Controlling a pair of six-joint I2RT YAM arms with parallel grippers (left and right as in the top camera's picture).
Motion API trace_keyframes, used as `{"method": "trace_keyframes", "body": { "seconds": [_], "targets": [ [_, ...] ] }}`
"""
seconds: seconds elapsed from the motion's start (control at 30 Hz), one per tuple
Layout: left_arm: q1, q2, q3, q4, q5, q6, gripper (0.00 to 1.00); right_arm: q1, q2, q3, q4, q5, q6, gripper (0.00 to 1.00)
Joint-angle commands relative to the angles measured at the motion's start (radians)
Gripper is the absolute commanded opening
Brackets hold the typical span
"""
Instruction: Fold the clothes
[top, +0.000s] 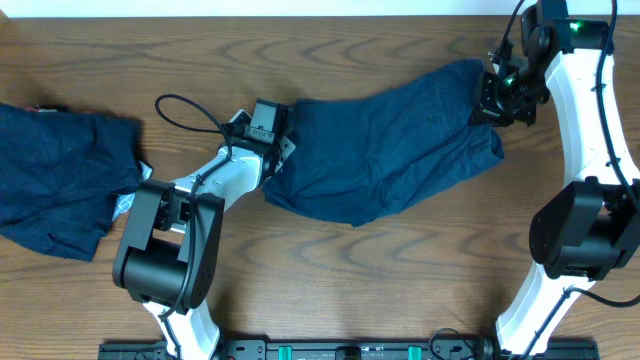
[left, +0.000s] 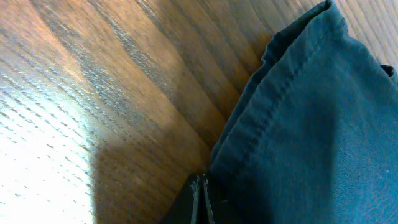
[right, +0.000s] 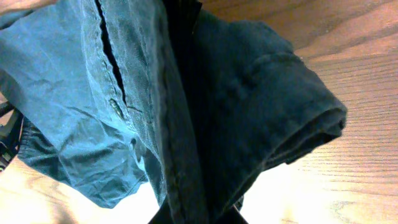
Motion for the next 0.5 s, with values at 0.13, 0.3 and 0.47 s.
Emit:
{"method": "trace_keyframes", "body": {
  "seconds": [0.13, 0.3, 0.47],
  "targets": [
    [-0.002, 0.109, -0.063, -0.074, 0.073, 0.007, 0.06, 0.056, -0.006, 0.021, 0.019, -0.002, -0.029, 0.01],
    [-0.002, 0.109, -0.063, -0.101, 0.072, 0.01, 0.06, 0.133, -0.009, 0.025, 0.059, 0.103, -0.006, 0.01],
    [-0.002, 0.109, -0.063, -0.122, 0.072, 0.01, 0.06, 0.212, -0.009, 0.027, 0.085, 0.122, -0.005, 0.01]
  ]
}}
